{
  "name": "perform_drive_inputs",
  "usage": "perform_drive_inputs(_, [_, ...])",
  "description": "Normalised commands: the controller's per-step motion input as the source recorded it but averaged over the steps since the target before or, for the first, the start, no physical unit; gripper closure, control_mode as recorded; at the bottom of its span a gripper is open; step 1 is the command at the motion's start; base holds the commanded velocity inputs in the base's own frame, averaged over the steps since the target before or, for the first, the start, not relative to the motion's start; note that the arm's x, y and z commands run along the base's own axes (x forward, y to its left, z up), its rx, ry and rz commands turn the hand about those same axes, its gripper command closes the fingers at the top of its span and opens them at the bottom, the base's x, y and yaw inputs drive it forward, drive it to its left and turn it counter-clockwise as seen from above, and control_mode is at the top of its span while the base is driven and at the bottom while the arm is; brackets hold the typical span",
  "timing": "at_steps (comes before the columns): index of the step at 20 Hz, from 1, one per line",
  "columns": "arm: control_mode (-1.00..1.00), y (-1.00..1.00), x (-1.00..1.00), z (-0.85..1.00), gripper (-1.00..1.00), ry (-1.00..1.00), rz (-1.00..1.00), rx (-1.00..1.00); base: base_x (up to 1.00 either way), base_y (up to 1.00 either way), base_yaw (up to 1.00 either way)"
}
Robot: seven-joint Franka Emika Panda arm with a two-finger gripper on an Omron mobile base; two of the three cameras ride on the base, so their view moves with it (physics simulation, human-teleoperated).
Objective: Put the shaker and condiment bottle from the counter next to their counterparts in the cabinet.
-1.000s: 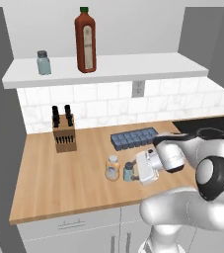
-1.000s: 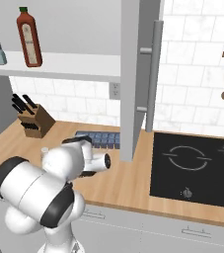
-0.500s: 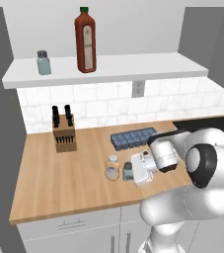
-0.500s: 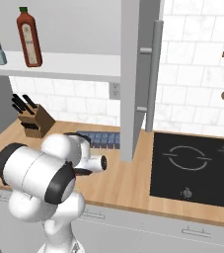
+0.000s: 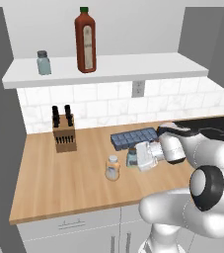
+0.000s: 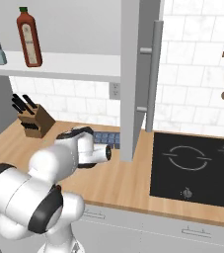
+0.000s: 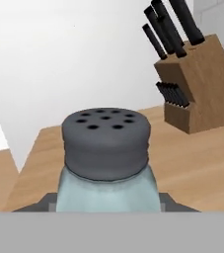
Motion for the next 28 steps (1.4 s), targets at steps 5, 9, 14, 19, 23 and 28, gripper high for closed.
perform_drive_inputs(5, [-1.0,0.0,-0.06,1.0,1.0,0.45,-0.07,0.08,0.0,0.0,0.0])
perform_drive_inputs(9, [-1.0,0.0,-0.25,1.0,1.0,0.42,-0.1,0.07,0.0,0.0,0.0])
perform_drive_inputs(14, [-1.0,0.09,-0.35,1.0,1.0,0.42,-0.1,0.06,0.0,0.0,0.0])
perform_drive_inputs(19, [-1.0,0.33,-0.19,0.9,1.0,0.46,-0.05,0.02,0.0,0.0,0.0])
perform_drive_inputs(23, [-1.0,0.37,-0.28,0.84,1.0,0.39,-0.07,0.02,0.0,0.0,0.0])
perform_drive_inputs(28, [-1.0,0.38,-0.45,0.77,1.0,0.23,-0.09,0.0,0.0,0.0,0.0])
